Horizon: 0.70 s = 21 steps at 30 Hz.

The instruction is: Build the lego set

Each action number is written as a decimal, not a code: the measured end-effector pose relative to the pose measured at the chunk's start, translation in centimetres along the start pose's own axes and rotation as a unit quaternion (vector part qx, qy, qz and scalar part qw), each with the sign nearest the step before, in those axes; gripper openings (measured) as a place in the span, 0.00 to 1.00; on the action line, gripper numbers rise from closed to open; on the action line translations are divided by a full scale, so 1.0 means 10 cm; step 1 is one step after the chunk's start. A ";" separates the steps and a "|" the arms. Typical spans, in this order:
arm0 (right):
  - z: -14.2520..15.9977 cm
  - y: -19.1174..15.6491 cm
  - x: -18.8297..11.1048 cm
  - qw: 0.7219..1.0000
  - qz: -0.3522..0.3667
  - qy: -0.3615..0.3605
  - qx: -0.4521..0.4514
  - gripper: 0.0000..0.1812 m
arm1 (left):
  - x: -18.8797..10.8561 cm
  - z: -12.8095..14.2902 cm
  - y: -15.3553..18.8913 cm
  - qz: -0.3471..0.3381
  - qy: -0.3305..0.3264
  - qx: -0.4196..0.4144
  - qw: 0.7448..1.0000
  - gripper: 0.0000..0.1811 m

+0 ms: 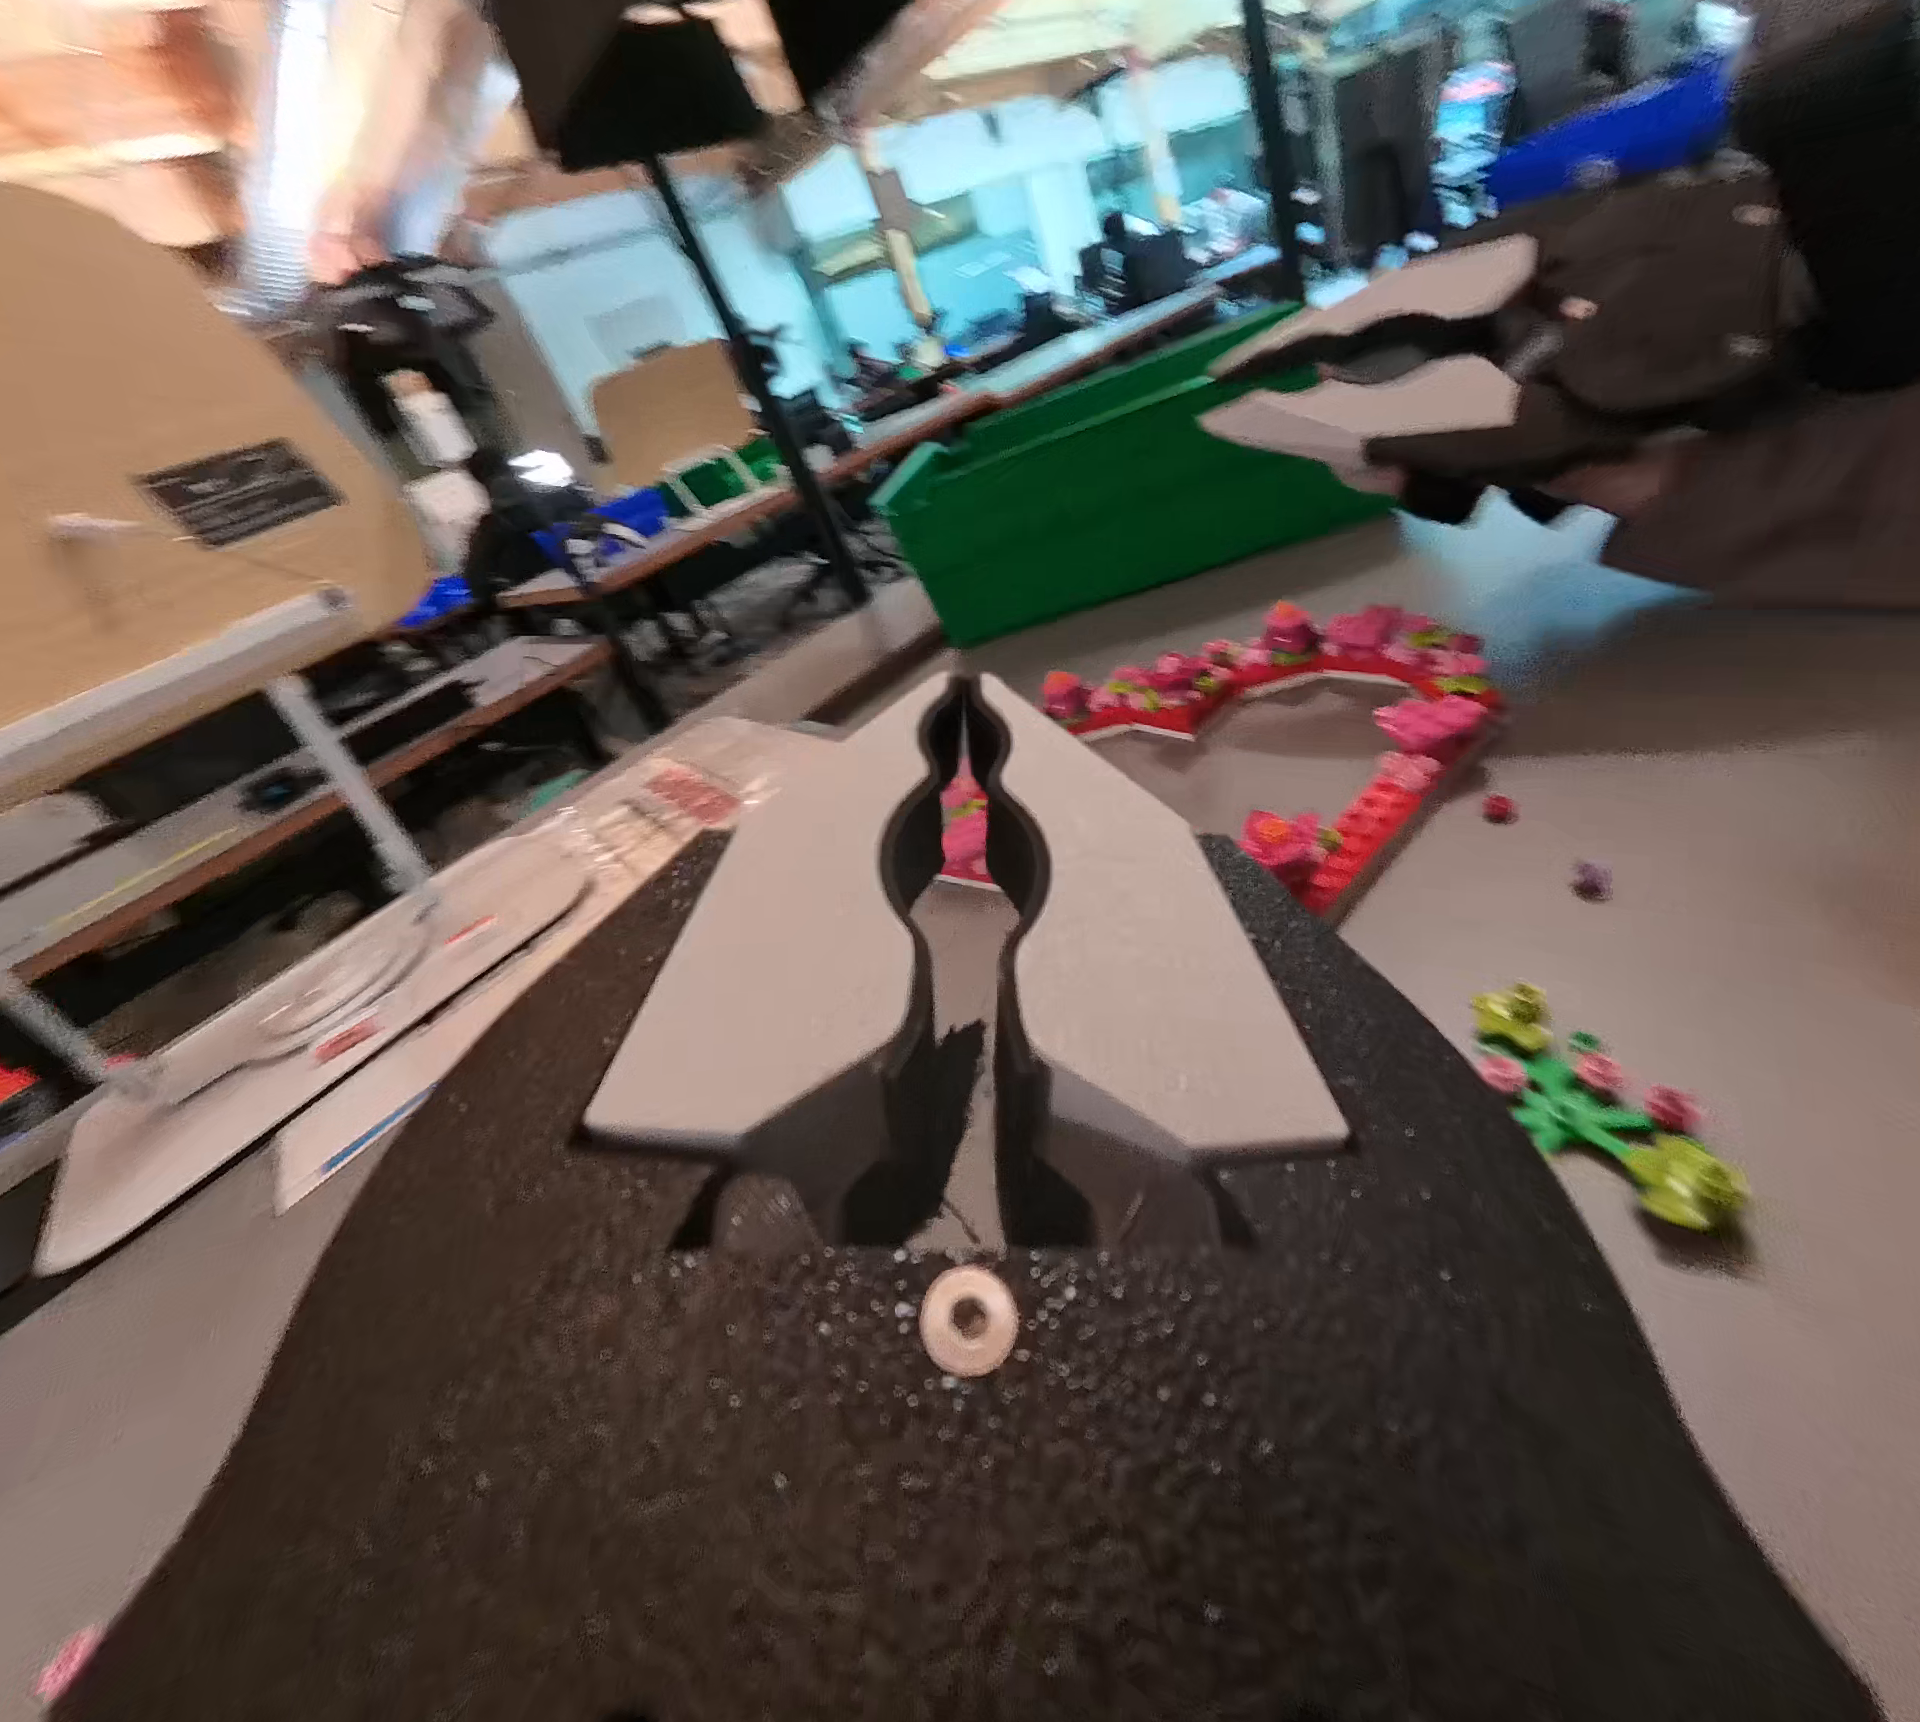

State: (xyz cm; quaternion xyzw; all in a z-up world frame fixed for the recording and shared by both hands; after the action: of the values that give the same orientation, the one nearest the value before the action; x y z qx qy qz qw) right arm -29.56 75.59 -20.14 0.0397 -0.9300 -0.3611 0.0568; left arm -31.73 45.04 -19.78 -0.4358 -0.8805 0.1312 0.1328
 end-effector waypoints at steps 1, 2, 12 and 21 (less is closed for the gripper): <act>-0.04 0.03 -0.03 1.000 0.009 0.000 -0.011 0.08 | 0.00 -0.04 0.01 0.041 -0.014 0.001 0.999 0.02; -0.09 0.06 -0.05 1.000 0.014 0.000 -0.019 0.08 | 0.00 -0.08 0.02 0.088 -0.040 0.002 0.995 0.06; -0.79 -0.60 -0.38 0.822 -0.568 0.014 0.036 0.13 | -0.12 0.01 0.37 0.339 -0.247 0.064 0.906 0.35; -0.78 -1.14 -0.08 0.695 -0.718 -0.045 -0.012 0.19 | -0.14 0.06 0.34 0.369 -0.255 0.023 0.894 0.40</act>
State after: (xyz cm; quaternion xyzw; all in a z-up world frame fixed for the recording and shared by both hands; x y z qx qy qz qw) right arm -27.36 62.13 -22.22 0.6783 -0.6155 -0.3049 -0.2610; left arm -28.62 45.84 -21.68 -0.6776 -0.6568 0.2979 -0.1437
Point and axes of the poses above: each gripper's, where its closed fingertips meet, x out along the fingers, z out of its underside, y = z × x across the jaws, the point moved 10 cm from there along -x, back along the fingers, and after that the axes turned 6 degrees about -z, right-handed, at the moved point
